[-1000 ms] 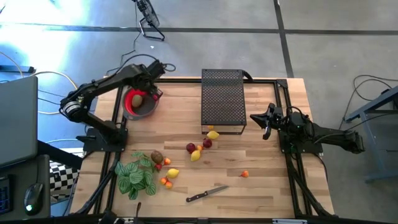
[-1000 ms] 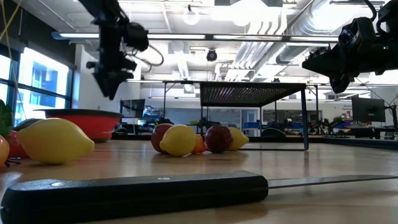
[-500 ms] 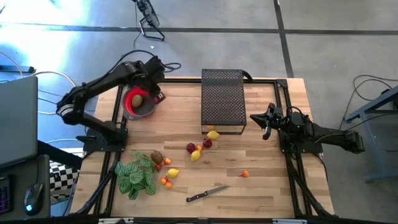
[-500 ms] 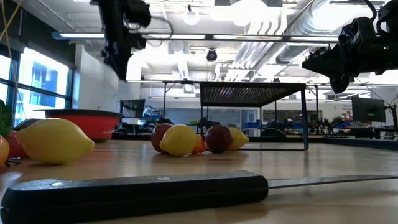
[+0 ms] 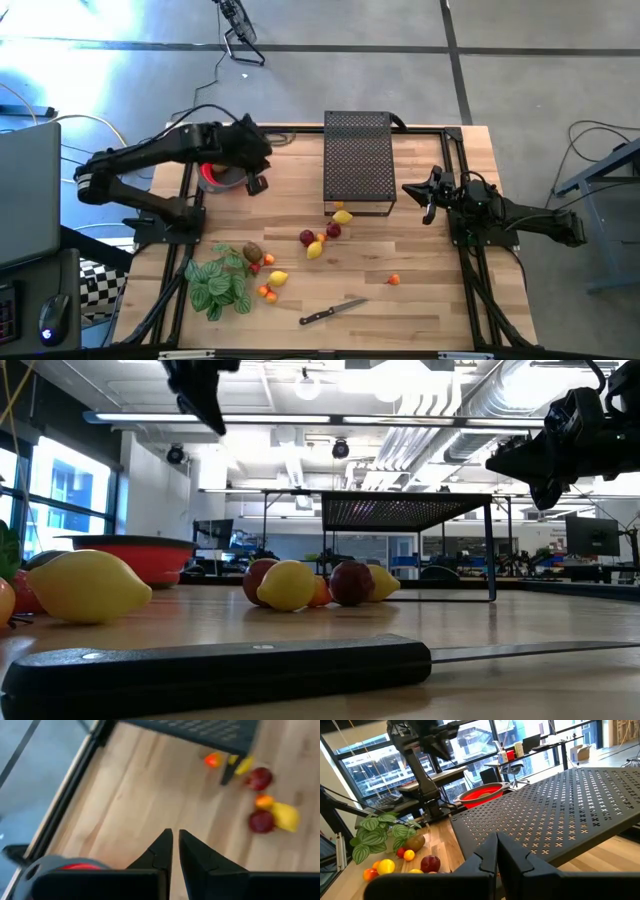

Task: Pick & Place Fruit
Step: Put the left red pomegranate into the strainer bowl

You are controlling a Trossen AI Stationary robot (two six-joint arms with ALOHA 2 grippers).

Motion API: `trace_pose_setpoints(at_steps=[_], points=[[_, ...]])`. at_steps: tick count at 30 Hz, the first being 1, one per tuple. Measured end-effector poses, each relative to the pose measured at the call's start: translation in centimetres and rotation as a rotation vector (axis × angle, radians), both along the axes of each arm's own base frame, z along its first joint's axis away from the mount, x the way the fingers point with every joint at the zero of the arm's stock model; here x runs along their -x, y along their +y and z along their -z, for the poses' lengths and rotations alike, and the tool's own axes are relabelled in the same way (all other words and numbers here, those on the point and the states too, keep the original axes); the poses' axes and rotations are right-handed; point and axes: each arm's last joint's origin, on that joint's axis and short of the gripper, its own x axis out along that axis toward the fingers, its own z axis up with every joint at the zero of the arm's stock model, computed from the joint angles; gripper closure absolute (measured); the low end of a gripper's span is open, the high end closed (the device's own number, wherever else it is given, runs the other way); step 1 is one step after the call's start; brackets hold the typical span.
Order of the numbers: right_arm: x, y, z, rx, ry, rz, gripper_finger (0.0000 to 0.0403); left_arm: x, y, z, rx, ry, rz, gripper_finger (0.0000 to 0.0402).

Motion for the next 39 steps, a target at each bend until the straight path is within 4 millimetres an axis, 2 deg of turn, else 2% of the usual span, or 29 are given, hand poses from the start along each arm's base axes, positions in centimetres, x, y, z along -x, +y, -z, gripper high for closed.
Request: trace_pose_setpoints(at_steps=[8, 21, 28, 39], points=[[0.0, 0.0, -0.1, -0.008, -0.007, -0.006, 0.0401, -1.2, -2.0, -0.3, -0.019, -0.059, 0.102, 0.0376], [-0.1, 0.6, 0.1, -0.010, 0.007, -0.114, 0.0401, -1.1, -1.9, -0.3, -0.015, -0.059, 0.088, 0.0376], [-0.3, 0.7, 0.3, -0.016, 0.035, -0.125, 0.0401, -1.8, -1.8, -0.1, 0.025, -0.091, 0.039, 0.0376], [-0.6, 0.6, 0.7, -0.025, 0.083, -0.123, 0.0401, -3.2, -1.6, 1.0, 0.049, -0.051, 0.057, 0.0369]])
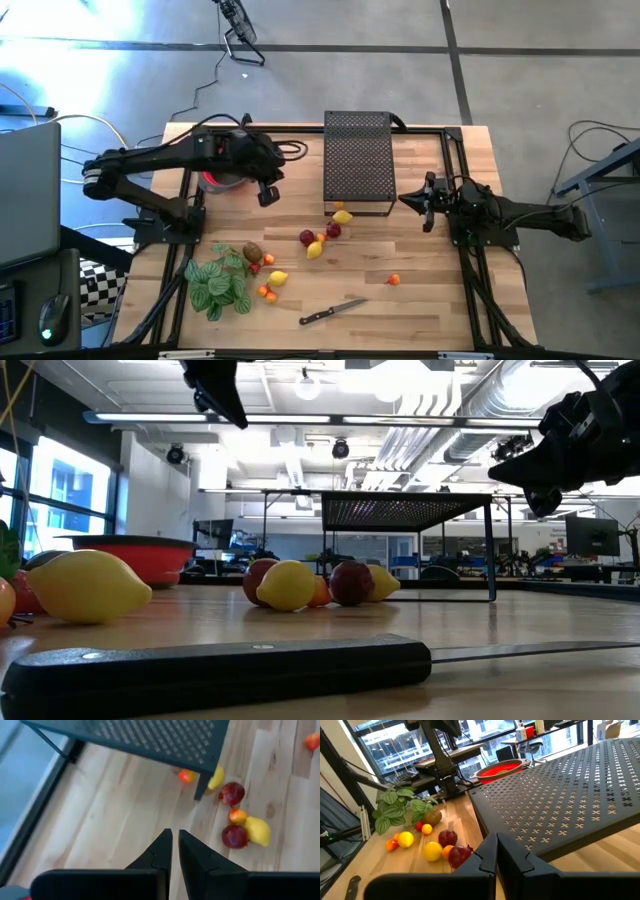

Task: Pick & Place Fruit
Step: Put the left red pomegranate into the strainer bowl

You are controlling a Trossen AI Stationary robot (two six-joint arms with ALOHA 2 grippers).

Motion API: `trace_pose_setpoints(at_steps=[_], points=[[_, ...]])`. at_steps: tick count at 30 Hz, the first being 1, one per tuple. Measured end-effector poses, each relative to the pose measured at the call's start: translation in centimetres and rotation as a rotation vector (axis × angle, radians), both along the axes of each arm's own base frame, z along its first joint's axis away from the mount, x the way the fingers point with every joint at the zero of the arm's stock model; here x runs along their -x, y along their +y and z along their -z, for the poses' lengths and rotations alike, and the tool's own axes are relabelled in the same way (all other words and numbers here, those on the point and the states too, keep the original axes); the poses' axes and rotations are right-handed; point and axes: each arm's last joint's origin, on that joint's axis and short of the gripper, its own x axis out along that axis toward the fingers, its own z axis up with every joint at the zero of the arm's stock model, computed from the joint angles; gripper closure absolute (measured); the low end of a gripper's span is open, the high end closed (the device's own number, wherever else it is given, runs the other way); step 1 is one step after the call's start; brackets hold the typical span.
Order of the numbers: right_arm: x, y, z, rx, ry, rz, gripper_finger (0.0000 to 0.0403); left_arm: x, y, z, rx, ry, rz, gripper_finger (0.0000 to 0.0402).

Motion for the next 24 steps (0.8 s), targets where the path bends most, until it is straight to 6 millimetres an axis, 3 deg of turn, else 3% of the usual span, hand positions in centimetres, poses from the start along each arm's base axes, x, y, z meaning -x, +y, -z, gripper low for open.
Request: trace_pose_setpoints(at_steps=[5, 17, 24], points=[[0.0, 0.0, 0.0, 0.007, 0.007, 0.003, 0.0401, -1.5, 0.2, 1.4, 0.036, 0.044, 0.014, 0.0321], [0.0, 0.0, 0.0, 0.060, 0.015, -0.003, 0.0401, -5.5, 0.9, 5.4, 0.161, 0.114, -0.141, 0.0136], [0.0, 0.0, 0.0, 0.072, 0.018, -0.005, 0.0401, -6.6, 0.8, 6.4, 0.332, 0.090, -0.234, 0.0085]])
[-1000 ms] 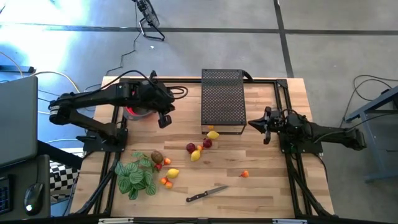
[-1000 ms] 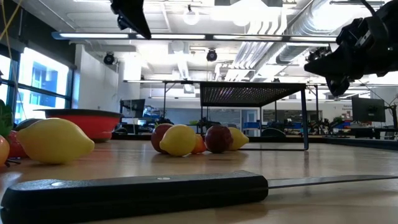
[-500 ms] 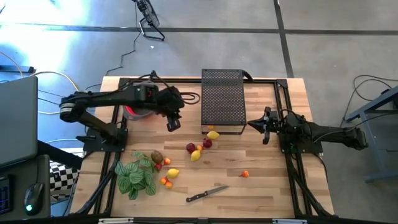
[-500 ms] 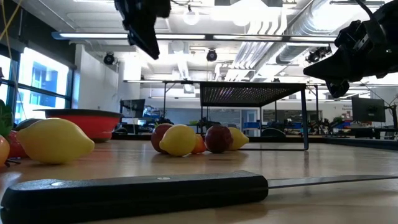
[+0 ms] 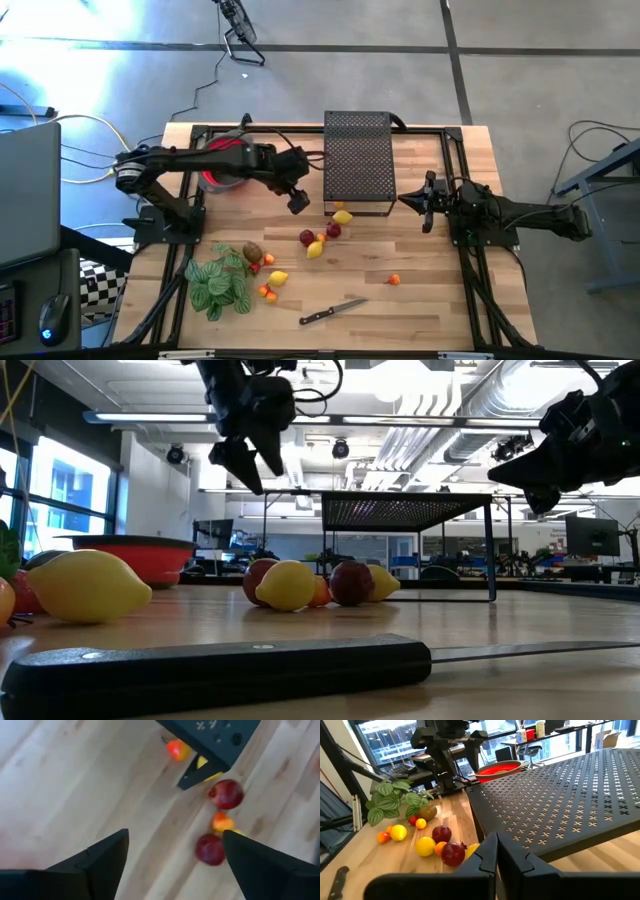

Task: Pick & Place Fruit
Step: Put the left red pomegranate into the strainer bowl

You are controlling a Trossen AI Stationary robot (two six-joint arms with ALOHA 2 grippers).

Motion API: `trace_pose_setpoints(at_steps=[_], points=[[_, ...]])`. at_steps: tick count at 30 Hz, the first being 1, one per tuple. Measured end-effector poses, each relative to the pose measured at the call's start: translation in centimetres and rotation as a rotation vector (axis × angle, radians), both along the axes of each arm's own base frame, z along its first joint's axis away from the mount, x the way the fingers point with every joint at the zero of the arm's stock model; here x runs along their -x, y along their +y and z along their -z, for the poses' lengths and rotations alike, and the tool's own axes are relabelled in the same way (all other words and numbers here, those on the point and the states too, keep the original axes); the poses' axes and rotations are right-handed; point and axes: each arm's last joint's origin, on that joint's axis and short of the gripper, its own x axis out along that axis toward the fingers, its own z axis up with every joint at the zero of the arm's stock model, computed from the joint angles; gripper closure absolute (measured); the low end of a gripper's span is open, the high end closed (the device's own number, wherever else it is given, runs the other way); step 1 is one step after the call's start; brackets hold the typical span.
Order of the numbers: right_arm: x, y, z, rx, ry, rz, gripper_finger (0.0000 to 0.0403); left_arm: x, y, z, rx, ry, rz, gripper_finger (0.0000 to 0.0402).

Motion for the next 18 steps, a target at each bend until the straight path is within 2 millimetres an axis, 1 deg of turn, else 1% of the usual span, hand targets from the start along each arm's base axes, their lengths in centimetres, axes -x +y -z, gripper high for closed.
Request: trace_pose_setpoints(at_steps=[3, 8, 10, 13, 18], points=[[0.0, 0.0, 0.0, -0.018, -0.004, 0.001, 0.0401, -0.2, 0.0, -0.1, 0.021, -0.032, -0.020, 0.0083], [0.0, 0.0, 0.0, -0.010, -0.002, 0.001, 0.0401, -0.3, -0.3, -0.1, 0.014, -0.030, -0.002, 0.0082], [0.0, 0.0, 0.0, 0.003, 0.001, -0.001, 0.0401, -0.3, -0.7, -0.1, 0.014, -0.021, 0.007, 0.0082], [0.0, 0.0, 0.0, 0.006, 0.001, 0.004, 0.0401, -0.3, -1.8, 0.0, 0.009, -0.004, 0.053, 0.0082], [0.0, 0.0, 0.0, 0.005, 0.000, 0.003, 0.0401, -0.6, -4.3, -0.1, -0.052, -0.015, 0.124, 0.0082]])
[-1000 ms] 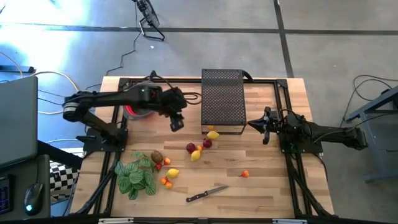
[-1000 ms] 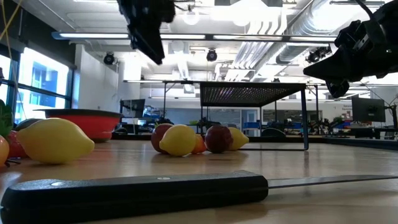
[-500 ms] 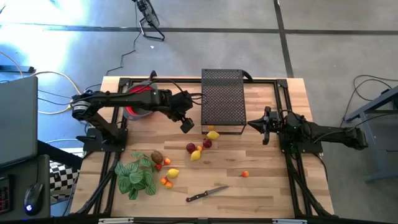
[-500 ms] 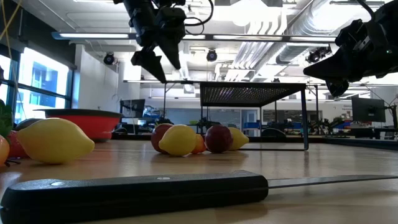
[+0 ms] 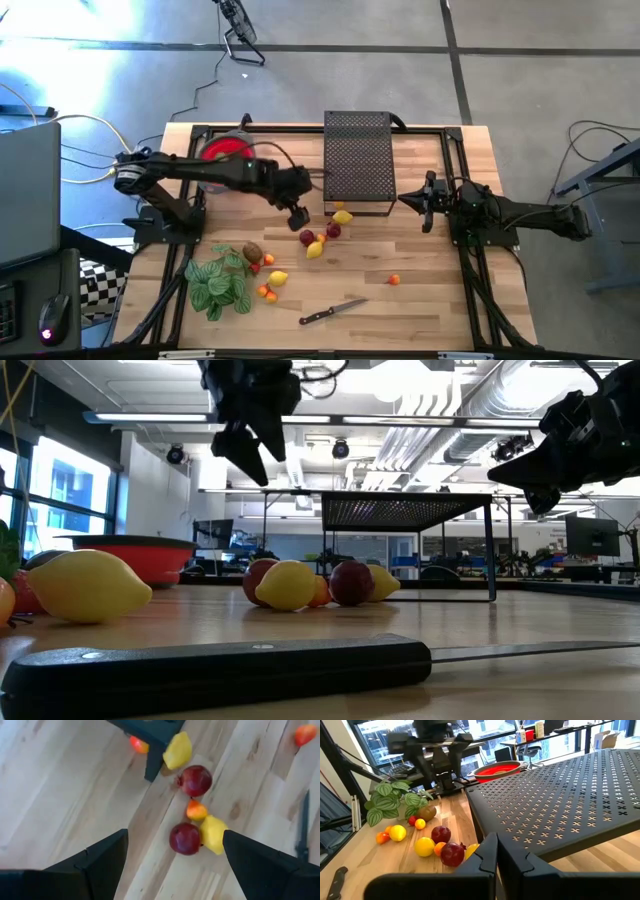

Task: Pick & Place Fruit
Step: Put the left red pomegranate into the strainer bowl

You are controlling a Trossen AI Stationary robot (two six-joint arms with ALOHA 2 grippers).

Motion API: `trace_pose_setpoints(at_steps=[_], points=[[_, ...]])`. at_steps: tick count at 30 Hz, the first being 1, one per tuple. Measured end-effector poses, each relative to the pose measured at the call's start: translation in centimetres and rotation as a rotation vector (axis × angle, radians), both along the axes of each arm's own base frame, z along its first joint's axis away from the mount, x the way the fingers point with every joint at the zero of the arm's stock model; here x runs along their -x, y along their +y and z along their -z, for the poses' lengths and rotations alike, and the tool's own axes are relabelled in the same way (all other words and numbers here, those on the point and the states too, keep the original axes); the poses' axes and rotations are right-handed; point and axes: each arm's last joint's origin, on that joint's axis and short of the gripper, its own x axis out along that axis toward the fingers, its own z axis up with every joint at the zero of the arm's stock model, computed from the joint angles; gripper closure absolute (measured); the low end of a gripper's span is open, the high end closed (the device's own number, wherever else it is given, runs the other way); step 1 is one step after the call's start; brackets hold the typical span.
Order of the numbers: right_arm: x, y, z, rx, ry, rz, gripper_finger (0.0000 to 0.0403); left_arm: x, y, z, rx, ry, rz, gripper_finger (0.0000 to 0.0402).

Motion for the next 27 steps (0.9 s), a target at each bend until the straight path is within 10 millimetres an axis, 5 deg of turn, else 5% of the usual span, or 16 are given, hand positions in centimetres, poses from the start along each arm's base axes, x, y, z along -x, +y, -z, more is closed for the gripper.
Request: trace_pose_setpoints(at_steps=[9, 27], points=[[0.0, 0.0, 0.0, 0.001, -0.005, 0.000, 0.0401, 0.0, -2.3, -0.1, -0.112, -0.010, -0.051, 0.0082], [0.0, 0.0, -0.1, 0.001, -0.006, 0.000, 0.0401, 0.0, -2.3, 0.0, -0.056, -0.015, -0.093, 0.0082]])
